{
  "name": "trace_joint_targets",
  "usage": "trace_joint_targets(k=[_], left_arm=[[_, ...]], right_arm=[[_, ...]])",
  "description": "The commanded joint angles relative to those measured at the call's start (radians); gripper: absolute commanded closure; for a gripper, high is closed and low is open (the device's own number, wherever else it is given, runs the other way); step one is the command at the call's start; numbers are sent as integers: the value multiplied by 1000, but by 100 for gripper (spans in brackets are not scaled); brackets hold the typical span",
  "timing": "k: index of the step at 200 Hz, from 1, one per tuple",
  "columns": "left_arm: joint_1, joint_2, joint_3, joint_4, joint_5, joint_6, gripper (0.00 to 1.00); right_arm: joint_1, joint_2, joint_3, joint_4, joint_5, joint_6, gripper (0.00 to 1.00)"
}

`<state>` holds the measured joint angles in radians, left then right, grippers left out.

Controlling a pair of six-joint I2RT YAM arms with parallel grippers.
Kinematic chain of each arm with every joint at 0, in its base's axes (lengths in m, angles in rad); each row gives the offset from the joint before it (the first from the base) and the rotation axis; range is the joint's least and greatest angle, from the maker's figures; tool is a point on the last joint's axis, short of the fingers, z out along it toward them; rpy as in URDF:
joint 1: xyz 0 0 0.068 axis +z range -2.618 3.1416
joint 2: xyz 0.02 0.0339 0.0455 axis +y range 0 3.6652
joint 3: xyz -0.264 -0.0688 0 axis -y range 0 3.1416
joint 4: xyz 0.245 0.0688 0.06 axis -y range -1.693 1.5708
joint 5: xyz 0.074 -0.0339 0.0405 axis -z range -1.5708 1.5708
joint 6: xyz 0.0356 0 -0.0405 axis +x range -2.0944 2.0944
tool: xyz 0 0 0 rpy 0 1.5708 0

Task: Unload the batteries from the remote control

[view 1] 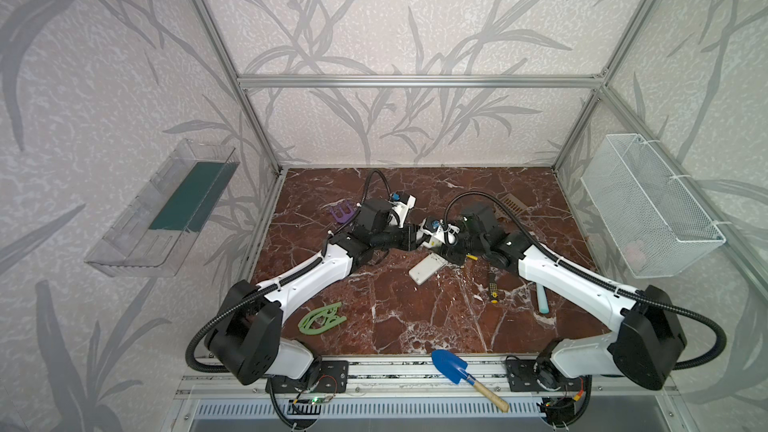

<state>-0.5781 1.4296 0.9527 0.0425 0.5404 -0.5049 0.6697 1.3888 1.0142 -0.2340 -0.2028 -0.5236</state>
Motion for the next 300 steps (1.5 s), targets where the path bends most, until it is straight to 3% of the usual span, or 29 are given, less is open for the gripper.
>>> trace_joint_targets(k=[1, 78, 99, 146, 180, 207, 264, 300], left_arm=[[4, 5, -7, 29, 15, -10, 72], [11, 36, 21, 30, 42, -16, 93], [12, 40, 24, 32, 48, -17, 100], [16, 43, 18, 28, 43, 31, 100], [24, 41, 30, 22, 62, 96, 100], [26, 33, 38, 9, 80, 182, 100], [40, 5, 83, -58, 148, 411, 100], [63, 47, 174, -172, 213, 533, 100]], right_arm=[[5, -19, 11, 38, -5, 7, 68], [5, -17, 1, 61, 14, -2, 66], [5, -16, 3, 69, 21, 4, 62], [5, -21, 6, 59, 32, 24, 37], [4, -32, 13, 11, 7, 22, 28], [-15, -45, 20, -28, -38, 44, 24], [-159, -68, 88, -156, -230, 171, 23], [-226, -96, 75, -199, -303, 163, 24]])
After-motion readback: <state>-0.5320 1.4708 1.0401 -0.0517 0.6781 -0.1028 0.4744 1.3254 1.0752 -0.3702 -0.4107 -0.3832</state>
